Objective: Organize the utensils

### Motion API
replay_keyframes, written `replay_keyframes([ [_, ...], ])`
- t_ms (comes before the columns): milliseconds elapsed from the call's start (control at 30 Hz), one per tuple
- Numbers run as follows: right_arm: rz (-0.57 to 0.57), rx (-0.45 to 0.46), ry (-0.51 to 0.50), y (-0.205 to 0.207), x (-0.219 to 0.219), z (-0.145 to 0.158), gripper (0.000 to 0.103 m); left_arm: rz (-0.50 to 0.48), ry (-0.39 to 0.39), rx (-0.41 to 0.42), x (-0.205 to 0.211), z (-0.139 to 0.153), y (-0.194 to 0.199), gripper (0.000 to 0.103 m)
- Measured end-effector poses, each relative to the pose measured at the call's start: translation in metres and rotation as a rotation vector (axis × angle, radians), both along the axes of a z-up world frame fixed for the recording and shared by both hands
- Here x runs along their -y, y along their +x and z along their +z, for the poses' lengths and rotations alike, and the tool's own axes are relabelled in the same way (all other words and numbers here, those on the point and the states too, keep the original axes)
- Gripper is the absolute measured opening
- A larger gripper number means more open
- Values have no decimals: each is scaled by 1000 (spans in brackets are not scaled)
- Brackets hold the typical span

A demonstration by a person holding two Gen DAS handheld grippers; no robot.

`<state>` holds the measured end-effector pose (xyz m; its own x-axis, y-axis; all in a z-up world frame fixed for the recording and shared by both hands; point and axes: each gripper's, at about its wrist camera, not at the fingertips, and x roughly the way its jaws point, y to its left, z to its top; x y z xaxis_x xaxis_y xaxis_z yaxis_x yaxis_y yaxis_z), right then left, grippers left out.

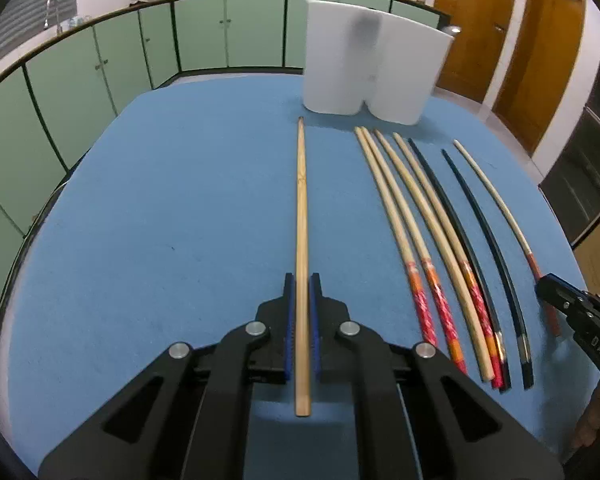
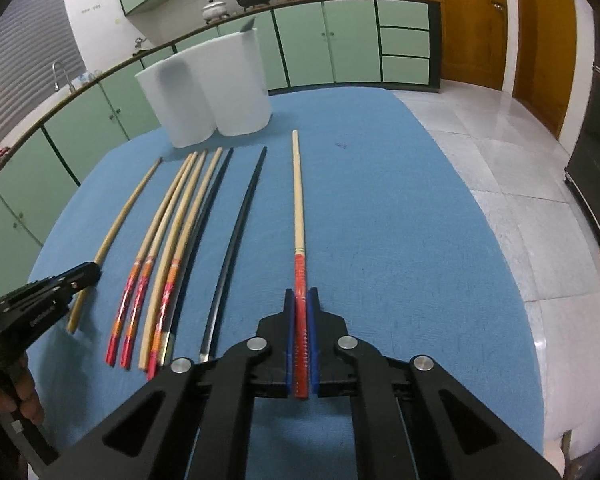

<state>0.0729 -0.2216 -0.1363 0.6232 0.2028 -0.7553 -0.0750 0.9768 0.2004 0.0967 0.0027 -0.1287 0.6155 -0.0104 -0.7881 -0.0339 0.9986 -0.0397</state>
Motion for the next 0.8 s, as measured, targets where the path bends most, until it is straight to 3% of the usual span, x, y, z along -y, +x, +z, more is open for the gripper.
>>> replay_keyframes([
  [167,30,11,-14,12,-8,3,6,-10,-1,-10,-3,-1,8,7],
  [233,40,19,-22,11,-10,4,8,-25,-7,-9,-4,0,7,12],
  [300,50,34,-21,6,-9,5,12,-29,-17,-2,-4,2,4,52],
  [333,58,45,-11,1,-7,6,16,-27,-15,19,-5,4,-1,56],
  [400,73,62,2,-8,-3,9,22,-43,-3,25,-6,5,-9,54],
  [800,124,34,-10,-35,-3,0,23,-49,27,8,-14,-3,-35,54],
])
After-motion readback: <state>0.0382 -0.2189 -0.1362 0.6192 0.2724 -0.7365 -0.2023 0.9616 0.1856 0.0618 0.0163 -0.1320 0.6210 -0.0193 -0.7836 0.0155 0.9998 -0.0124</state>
